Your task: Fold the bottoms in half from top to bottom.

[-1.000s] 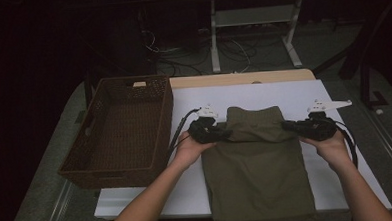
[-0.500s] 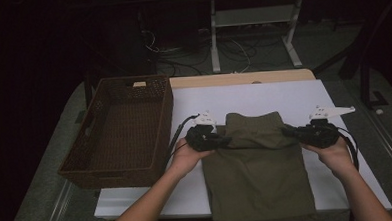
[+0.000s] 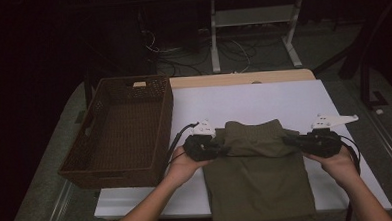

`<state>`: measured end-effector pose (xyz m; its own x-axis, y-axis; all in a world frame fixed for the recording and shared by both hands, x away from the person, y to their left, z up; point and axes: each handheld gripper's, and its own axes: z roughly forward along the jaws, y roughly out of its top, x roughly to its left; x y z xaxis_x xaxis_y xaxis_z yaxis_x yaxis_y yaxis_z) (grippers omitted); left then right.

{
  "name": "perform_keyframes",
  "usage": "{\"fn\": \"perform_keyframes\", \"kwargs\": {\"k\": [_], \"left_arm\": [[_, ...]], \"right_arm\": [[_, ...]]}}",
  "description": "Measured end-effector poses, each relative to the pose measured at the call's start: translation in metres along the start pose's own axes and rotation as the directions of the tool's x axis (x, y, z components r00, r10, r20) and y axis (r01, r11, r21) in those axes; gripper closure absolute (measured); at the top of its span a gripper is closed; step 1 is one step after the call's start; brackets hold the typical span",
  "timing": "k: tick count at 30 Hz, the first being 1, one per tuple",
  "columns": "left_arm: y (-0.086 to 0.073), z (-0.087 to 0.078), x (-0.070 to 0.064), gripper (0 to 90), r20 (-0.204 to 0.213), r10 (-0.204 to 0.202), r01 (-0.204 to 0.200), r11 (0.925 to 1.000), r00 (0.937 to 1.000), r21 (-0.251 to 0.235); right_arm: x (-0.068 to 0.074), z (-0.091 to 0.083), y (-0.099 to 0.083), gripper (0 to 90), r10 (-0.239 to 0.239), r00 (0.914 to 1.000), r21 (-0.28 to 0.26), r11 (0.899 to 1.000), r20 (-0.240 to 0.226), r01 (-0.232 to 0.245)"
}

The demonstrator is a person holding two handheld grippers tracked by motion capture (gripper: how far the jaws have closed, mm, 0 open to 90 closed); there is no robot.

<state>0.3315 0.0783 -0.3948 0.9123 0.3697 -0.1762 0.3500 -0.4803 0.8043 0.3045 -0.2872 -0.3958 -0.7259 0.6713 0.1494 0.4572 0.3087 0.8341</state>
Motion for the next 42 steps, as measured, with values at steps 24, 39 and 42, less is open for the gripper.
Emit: {"fn": "perform_keyframes", "kwargs": {"k": [24, 39, 42], "left_arm": [[-0.022, -0.01, -0.031, 84.6, 0.073, -0.004, 0.001, 0.9995, 0.9973, 0.03], [-0.044, -0.003, -0.049, 83.7, 0.146, -0.012, -0.006, 0.9926, 0.9893, 0.121], [-0.048, 0.003, -0.048, 83.2, 0.157, -0.017, -0.009, 0.9869, 0.9875, 0.161]], "right_arm": [[0.031, -0.018, -0.021, 86.6, -0.037, 0.998, 0.025, 0.999, -0.051, 0.038], [0.05, -0.023, -0.046, 86.4, -0.056, 0.9935, 0.098, 0.993, -0.098, 0.066], [0.05, -0.02, -0.051, 85.9, -0.058, 0.9926, 0.131, 0.989, -0.107, 0.072]]}}
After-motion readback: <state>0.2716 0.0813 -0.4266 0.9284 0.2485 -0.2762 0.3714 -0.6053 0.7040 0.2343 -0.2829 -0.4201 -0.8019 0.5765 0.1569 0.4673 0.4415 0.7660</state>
